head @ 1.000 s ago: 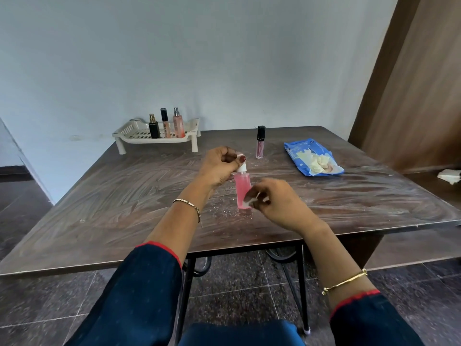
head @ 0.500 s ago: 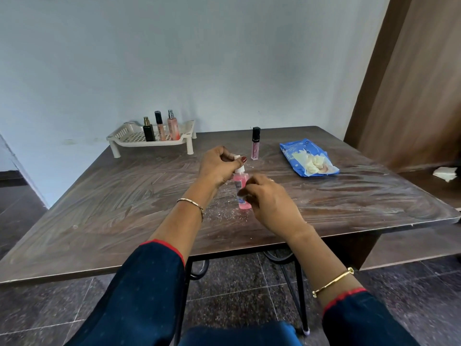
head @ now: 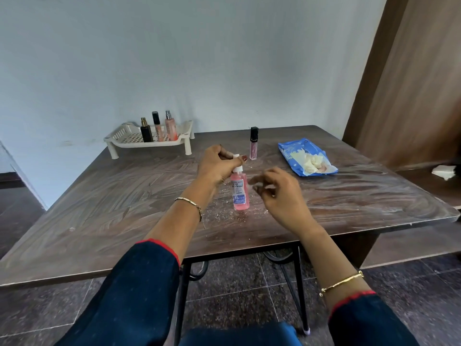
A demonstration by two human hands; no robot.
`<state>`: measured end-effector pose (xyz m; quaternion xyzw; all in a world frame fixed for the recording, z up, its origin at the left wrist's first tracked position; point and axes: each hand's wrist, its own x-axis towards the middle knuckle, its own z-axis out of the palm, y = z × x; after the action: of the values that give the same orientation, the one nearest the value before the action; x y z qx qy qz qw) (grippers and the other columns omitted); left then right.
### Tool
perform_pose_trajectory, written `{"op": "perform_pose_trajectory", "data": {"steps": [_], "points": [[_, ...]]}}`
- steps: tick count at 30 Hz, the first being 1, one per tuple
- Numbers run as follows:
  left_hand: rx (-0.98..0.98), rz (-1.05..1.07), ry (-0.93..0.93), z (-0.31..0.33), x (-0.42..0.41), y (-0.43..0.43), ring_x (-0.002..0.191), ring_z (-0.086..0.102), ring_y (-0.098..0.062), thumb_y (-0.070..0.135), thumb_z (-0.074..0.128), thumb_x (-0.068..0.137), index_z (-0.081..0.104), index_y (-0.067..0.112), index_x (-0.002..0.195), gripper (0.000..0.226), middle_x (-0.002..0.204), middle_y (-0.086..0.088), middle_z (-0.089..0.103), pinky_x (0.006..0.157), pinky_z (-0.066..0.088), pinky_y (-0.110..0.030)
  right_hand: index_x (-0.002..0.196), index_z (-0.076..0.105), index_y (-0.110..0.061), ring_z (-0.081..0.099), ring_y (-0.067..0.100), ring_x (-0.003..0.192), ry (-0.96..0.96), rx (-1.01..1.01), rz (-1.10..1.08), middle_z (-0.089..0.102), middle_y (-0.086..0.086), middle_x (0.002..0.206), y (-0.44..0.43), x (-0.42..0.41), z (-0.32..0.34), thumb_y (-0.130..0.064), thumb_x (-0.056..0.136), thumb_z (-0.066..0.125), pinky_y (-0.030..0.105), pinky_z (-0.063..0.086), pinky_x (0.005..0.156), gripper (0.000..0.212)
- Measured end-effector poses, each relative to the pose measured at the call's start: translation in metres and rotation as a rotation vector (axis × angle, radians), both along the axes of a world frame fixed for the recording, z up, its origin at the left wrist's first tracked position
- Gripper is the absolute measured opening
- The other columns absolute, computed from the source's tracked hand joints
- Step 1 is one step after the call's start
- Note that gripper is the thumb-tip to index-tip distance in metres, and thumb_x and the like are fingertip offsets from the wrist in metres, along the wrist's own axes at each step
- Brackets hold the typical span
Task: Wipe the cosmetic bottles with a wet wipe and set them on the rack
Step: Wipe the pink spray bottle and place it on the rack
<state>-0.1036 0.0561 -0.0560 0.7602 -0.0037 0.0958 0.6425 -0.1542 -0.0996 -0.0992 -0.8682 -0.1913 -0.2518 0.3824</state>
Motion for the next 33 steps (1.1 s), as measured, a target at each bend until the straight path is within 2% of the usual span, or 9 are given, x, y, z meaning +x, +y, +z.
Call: {"op": "perform_pose_trajectory", "data": {"steps": [6,9,14,17,20,24,29,31,33], "points": [[0.041,0.058,0.007,-0.002,-0.004,0.006,0.08,0.069,-0.033,0.018,0.089,0.06,0.054,0.014,0.073,0.038,0.075,-0.01,0.066,0.078,0.056,-0.055,0.099,0.07,-0.013,0.06,0.013,0.087,-0.077,-0.008,-0.039,0.061,-0.002,0.096,0.026,0.008,0.004,-0.002,0.083,0.066,0.035,0.054,0.076,0.02],[0.033,0.064,0.0,-0.004,-0.004,0.011,0.076,0.066,-0.029,0.024,0.09,0.057,0.054,0.015,0.074,0.041,0.072,-0.006,0.063,0.078,0.056,-0.053,0.099,0.07,-0.013,0.058,0.011,0.084,-0.108,-0.038,-0.068,0.061,-0.001,0.096,0.031,0.008,0.004,-0.003,0.083,0.066,0.032,0.053,0.075,0.019],[0.031,-0.057,-0.032,-0.005,-0.008,0.013,0.079,0.065,-0.019,0.033,0.082,0.067,0.068,0.019,0.091,0.032,0.077,0.001,0.067,0.082,0.057,-0.042,0.097,0.07,-0.012,0.058,0.01,0.085,-0.103,-0.063,-0.072,0.061,-0.002,0.097,0.031,0.009,0.007,-0.002,0.083,0.066,0.03,0.053,0.077,0.017],[0.043,-0.153,0.006,-0.003,-0.011,0.014,0.078,0.065,-0.011,0.035,0.062,0.088,0.069,0.017,0.107,0.027,0.087,0.002,0.071,0.072,0.051,-0.031,0.097,0.071,-0.011,0.057,0.011,0.085,-0.102,-0.074,-0.077,0.061,-0.001,0.096,0.03,0.009,0.009,-0.003,0.084,0.066,0.029,0.051,0.078,0.016],[0.035,-0.223,0.077,0.001,-0.009,0.021,0.075,0.065,0.0,0.022,0.051,0.097,0.062,0.017,0.119,0.025,0.095,0.005,0.072,0.059,0.044,-0.013,0.099,0.071,-0.011,0.057,0.011,0.086,-0.105,-0.087,-0.084,0.062,0.0,0.096,0.03,0.009,0.01,-0.004,0.084,0.066,0.027,0.05,0.078,0.018],[0.034,-0.224,0.051,0.001,-0.007,0.024,0.078,0.067,-0.003,0.012,0.058,0.093,0.065,0.007,0.114,0.023,0.098,-0.004,0.072,0.058,0.049,-0.012,0.098,0.07,-0.011,0.056,0.015,0.081,-0.13,-0.135,-0.105,0.059,0.002,0.094,0.032,0.009,0.009,-0.003,0.084,0.065,0.023,0.044,0.07,0.017],[-0.024,-0.172,0.007,-0.002,-0.006,0.019,0.086,0.065,-0.02,0.012,0.068,0.086,0.069,0.005,0.101,0.016,0.09,-0.009,0.071,0.078,0.055,-0.031,0.097,0.066,-0.009,0.056,0.026,0.072,-0.226,-0.395,-0.121,0.057,0.007,0.097,0.04,0.001,0.013,-0.004,0.083,0.068,0.037,0.046,0.054,0.015],[-0.036,-0.163,-0.012,-0.002,-0.006,0.014,0.08,0.065,-0.019,0.009,0.07,0.084,0.069,0.002,0.1,0.017,0.086,-0.011,0.07,0.075,0.056,-0.031,0.096,0.065,-0.008,0.058,0.028,0.072,-0.222,-0.506,-0.143,0.058,0.01,0.106,0.044,-0.005,0.017,0.002,0.077,0.07,0.036,0.049,0.052,0.023],[-0.026,-0.156,-0.029,-0.002,-0.007,0.009,0.074,0.066,-0.015,0.007,0.069,0.084,0.069,0.001,0.098,0.015,0.082,-0.008,0.07,0.064,0.057,-0.022,0.089,0.064,-0.007,0.06,0.028,0.069,-0.224,-0.551,-0.172,0.06,0.012,0.11,0.045,-0.011,0.019,0.007,0.067,0.076,0.033,0.048,0.05,0.028]]}}
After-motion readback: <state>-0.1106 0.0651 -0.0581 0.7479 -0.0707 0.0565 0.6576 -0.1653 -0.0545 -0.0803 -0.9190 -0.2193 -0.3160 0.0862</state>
